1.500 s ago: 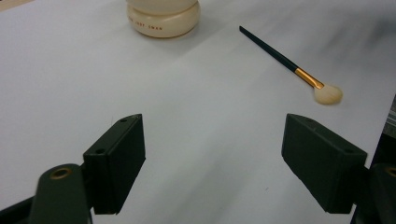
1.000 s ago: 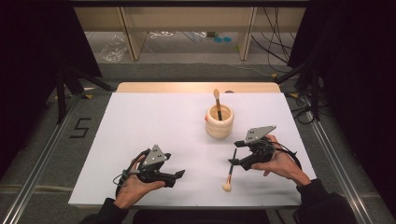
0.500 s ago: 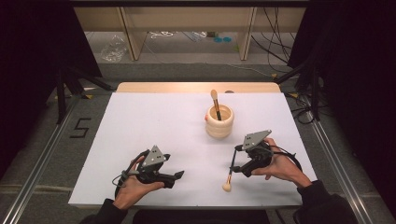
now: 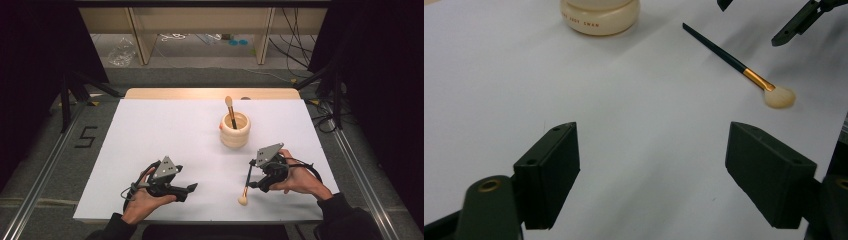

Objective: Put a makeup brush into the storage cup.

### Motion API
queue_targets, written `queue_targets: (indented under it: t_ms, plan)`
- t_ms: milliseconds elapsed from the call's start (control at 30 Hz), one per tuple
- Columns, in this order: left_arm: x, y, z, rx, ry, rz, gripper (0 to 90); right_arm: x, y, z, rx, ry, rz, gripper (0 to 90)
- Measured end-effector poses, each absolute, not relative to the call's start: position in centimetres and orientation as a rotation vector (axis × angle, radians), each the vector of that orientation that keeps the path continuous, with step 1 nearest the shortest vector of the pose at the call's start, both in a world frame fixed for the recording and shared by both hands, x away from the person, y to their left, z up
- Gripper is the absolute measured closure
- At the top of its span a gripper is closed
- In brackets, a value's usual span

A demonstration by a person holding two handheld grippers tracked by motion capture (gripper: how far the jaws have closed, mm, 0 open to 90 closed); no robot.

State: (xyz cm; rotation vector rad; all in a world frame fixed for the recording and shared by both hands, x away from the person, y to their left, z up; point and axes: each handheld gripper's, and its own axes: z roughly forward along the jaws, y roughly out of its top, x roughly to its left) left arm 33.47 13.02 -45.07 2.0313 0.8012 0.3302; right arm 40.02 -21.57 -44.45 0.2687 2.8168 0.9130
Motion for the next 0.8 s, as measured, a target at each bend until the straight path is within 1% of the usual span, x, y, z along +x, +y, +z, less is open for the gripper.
queue_targets:
  t_ms: [233, 300, 767, 800]
  plan:
    - [33.6, 13.1, -45.0, 2.054, 0.782, 0.322, 21.7, 40.2, -21.1, -45.0, 0.192, 2.856, 0.871, 26.8]
    - [33.7, 13.1, -44.9, 2.055, 0.786, 0.341, 21.7, 40.3, -21.0, -45.1, 0.181, 2.868, 0.864, 26.8]
    - [33.9, 13.1, -45.0, 2.045, 0.786, 0.332, 21.7, 40.8, -20.9, -45.6, 0.141, 2.888, 0.832, 27.4]
    - [33.8, 13.0, -45.0, 2.026, 0.797, 0.328, 21.7, 40.8, -20.9, -45.6, 0.122, 2.887, 0.823, 27.4]
